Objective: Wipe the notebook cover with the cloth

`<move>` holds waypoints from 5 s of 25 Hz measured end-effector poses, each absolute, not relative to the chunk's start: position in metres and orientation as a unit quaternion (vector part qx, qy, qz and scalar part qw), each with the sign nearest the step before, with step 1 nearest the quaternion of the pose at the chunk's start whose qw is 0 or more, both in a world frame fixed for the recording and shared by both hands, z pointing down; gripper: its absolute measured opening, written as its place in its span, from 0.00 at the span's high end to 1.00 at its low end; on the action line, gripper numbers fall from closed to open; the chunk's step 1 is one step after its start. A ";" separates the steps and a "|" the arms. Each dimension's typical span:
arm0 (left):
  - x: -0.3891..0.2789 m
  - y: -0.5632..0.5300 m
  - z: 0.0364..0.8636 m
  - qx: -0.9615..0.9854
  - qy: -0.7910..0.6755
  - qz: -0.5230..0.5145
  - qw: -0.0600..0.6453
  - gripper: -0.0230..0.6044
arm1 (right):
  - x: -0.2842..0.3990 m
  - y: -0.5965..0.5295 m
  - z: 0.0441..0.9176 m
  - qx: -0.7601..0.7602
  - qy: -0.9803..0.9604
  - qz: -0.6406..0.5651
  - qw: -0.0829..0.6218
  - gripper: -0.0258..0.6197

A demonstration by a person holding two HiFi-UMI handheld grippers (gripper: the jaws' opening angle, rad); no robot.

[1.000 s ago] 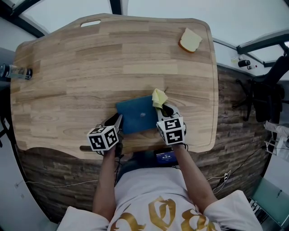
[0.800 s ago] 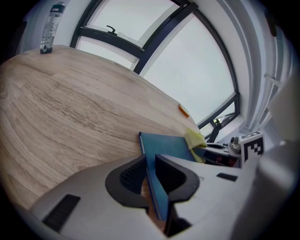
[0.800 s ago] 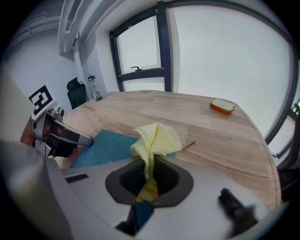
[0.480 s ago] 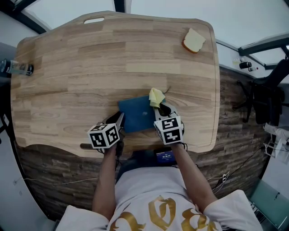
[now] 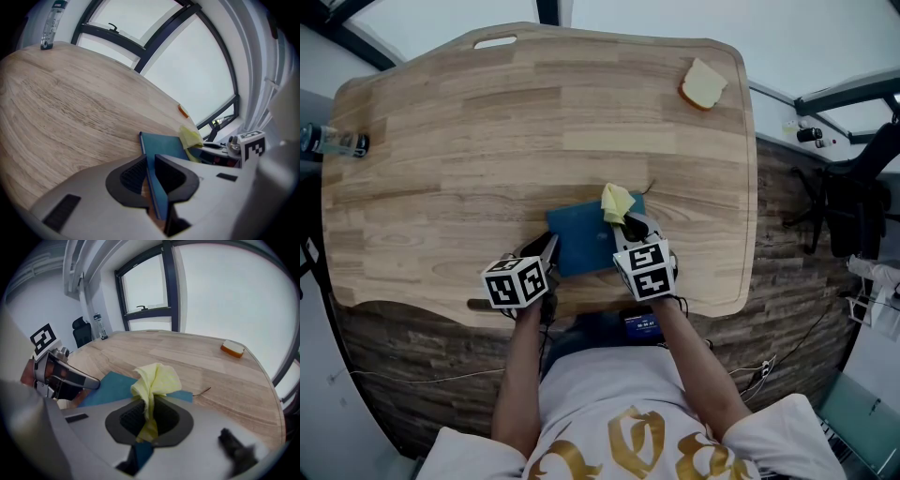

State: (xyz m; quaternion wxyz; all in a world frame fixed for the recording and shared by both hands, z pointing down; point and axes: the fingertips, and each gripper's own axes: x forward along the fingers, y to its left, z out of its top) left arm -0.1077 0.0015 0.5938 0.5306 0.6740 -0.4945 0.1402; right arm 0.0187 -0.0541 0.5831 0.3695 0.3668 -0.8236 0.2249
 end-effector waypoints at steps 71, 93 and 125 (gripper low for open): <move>-0.110 0.001 0.595 0.671 -0.485 0.133 0.545 0.87 | -0.079 0.005 0.585 0.196 -0.868 0.206 0.406 0.90; -0.110 0.002 0.595 0.669 -0.488 0.132 0.544 0.87 | -0.072 0.036 0.585 0.158 -0.867 0.224 0.415 0.90; -0.110 0.002 0.596 0.669 -0.488 0.130 0.545 0.87 | -0.038 0.047 0.587 0.185 -0.857 0.238 0.418 0.90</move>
